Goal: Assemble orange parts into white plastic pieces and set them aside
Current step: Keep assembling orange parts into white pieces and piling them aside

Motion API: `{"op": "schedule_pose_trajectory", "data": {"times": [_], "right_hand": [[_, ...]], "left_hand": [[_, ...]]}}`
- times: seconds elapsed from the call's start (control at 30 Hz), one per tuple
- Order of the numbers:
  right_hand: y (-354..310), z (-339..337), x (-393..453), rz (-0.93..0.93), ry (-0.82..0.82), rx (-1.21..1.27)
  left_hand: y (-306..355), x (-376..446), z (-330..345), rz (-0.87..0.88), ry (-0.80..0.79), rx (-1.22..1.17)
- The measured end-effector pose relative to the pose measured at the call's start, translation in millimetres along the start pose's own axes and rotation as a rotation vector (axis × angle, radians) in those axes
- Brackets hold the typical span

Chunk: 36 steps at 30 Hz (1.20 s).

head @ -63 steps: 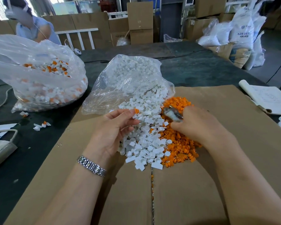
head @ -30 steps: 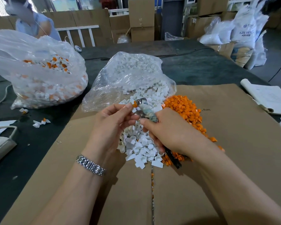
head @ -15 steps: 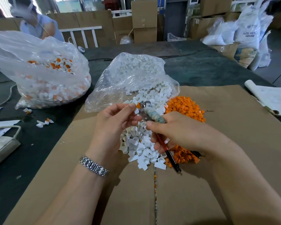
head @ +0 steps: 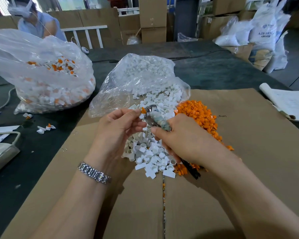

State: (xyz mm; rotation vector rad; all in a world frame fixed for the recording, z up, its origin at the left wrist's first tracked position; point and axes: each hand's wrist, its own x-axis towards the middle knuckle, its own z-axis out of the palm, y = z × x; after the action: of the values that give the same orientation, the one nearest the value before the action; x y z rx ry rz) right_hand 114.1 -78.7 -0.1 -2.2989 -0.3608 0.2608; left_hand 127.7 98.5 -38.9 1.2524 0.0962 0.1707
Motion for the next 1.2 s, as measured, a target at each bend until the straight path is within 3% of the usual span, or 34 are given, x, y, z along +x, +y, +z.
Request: {"op": "schedule_pose_trajectory", "data": {"times": [0.1, 0.23, 0.33, 0.47, 0.63, 0.73, 0.87, 1.0, 1.1, 1.2], "right_hand": [[2.7, 1.2, 2.5, -0.018, 0.009, -0.027], [11.4, -13.3, 2.1, 0.014, -0.110, 0.106], [22.3, -28.9, 6.8, 0.060, -0.030, 0.087], [40.1, -34.6, 19.0, 0.092, 0.217, -0.183], [56.5, -19.4, 32.9, 0.257, 0.255, -0.463], [58.3, -14.5, 34.7, 0.285, 0.253, -0.535], [63.8, -18.0, 35.3, 0.279, 0.230, -0.557], [58.7, -25.6, 33.2, 0.142, 0.298, -0.457], [54.5, -28.1, 30.6, -0.039, 0.257, -0.486], [51.9, -22.9, 27.3, -0.099, 0.129, -0.513]], "left_hand": [[0.6, 0.4, -1.4, 0.003, 0.000, -0.001], [-1.0, -0.2, -2.2, 0.042, -0.014, 0.036], [0.6, 1.2, -5.7, 0.079, 0.000, 0.086], [1.5, -0.1, -6.4, 0.105, -0.009, 0.154], [0.8, -0.1, -5.4, 0.099, 0.053, 0.212], [-0.6, 1.7, -8.1, 0.119, 0.201, 0.326], [0.1, 9.2, -23.2, 0.246, 0.514, 0.743], [2.3, 11.6, -34.0, 0.350, 0.647, 1.067], [1.5, 10.1, -30.1, 0.423, 0.576, 1.149], [0.1, 6.6, -20.4, 0.384, 0.295, 1.009]]}}
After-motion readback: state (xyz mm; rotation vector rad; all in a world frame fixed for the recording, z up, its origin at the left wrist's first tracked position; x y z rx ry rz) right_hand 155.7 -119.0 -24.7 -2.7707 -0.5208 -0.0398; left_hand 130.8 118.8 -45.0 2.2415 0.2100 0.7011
